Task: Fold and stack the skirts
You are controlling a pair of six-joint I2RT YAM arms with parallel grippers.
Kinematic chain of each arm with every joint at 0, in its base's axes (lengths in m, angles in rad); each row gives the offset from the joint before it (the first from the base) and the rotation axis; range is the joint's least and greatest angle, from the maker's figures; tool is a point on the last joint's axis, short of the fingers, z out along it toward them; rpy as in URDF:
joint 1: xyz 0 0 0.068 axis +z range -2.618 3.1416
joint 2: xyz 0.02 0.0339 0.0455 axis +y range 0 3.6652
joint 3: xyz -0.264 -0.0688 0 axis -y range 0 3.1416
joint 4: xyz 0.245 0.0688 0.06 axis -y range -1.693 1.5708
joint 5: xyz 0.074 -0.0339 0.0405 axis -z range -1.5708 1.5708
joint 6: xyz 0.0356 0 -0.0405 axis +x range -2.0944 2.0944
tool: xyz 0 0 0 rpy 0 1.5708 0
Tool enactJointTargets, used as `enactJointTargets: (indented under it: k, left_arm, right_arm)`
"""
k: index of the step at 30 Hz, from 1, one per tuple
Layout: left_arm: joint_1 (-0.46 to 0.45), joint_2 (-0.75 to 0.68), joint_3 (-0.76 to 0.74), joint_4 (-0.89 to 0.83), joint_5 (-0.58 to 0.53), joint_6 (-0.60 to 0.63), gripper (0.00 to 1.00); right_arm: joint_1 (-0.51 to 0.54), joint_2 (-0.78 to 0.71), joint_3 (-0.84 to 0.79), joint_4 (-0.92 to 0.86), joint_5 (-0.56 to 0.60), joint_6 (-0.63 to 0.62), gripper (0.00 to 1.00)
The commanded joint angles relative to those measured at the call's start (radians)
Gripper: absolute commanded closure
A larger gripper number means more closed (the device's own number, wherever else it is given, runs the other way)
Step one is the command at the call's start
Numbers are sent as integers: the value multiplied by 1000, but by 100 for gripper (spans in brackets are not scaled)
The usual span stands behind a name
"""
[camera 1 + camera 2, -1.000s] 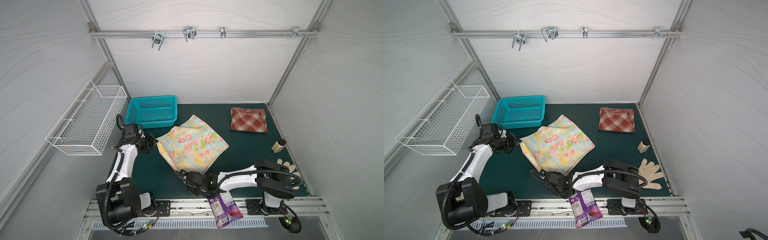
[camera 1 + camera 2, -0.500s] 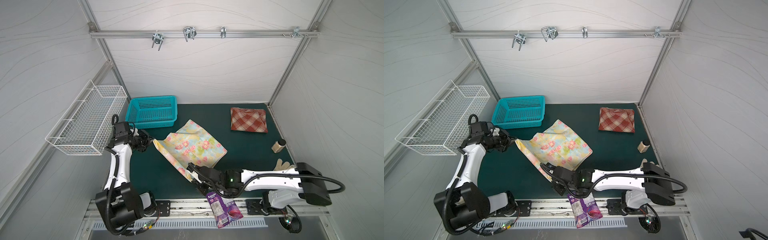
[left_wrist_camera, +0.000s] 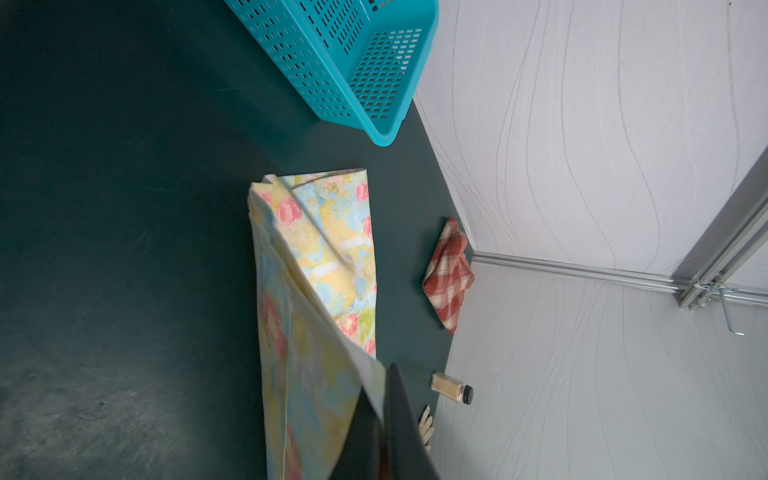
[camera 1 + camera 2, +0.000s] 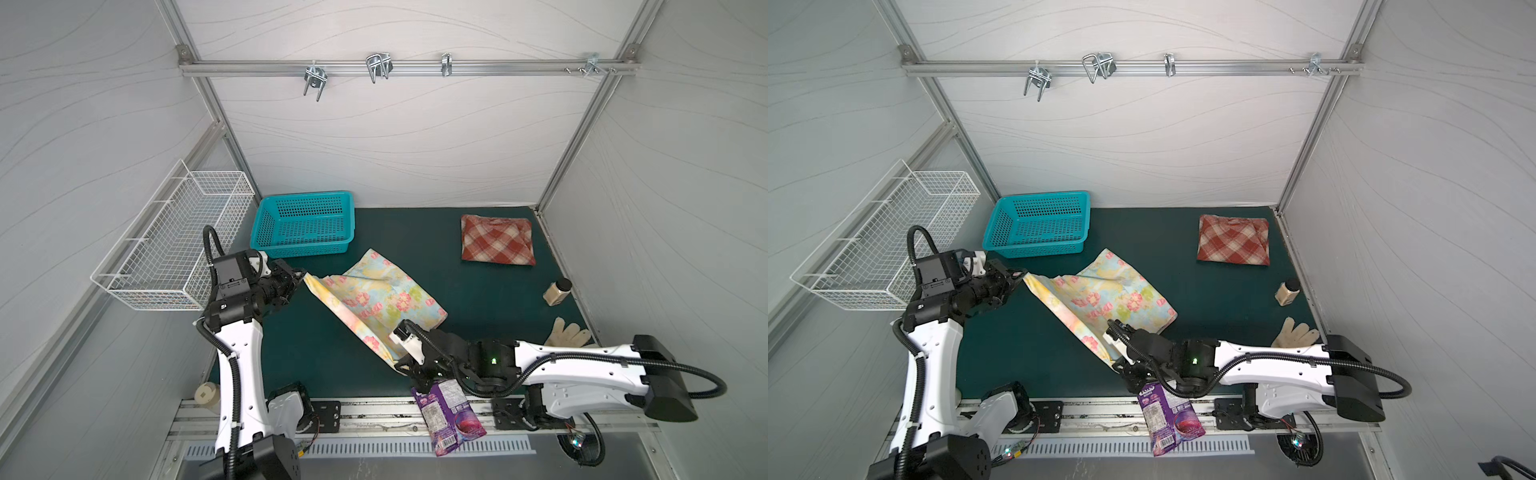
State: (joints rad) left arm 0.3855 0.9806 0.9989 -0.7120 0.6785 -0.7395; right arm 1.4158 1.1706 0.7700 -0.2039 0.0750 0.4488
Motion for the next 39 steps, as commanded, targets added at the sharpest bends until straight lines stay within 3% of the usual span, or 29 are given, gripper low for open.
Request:
enactJointTargets:
  k: [1, 9, 20, 29, 35, 39]
  left_arm:
    - [-47, 61, 58, 206, -48, -27, 100]
    - [-246, 238, 83, 293, -157, -34, 100]
    - [-423, 602, 363, 301, -284, -35, 100]
    - [-488, 827, 484, 345, -337, -83, 100]
    - [-503, 997, 579, 384, -255, -106, 99]
    - [-514, 1087, 672, 337, -206, -107, 72]
  right_arm:
    - [-30, -39, -35, -72, -54, 35, 100]
    - [-173, -72, -7, -137, -93, 38, 100]
    - [-555, -40, 18, -201, -311, -37, 100]
    - [-774, 140, 28, -134, -434, -95, 100]
    - [-862, 311, 66, -75, -475, -108, 100]
    - [-880, 371, 76, -46, -459, -101, 100]
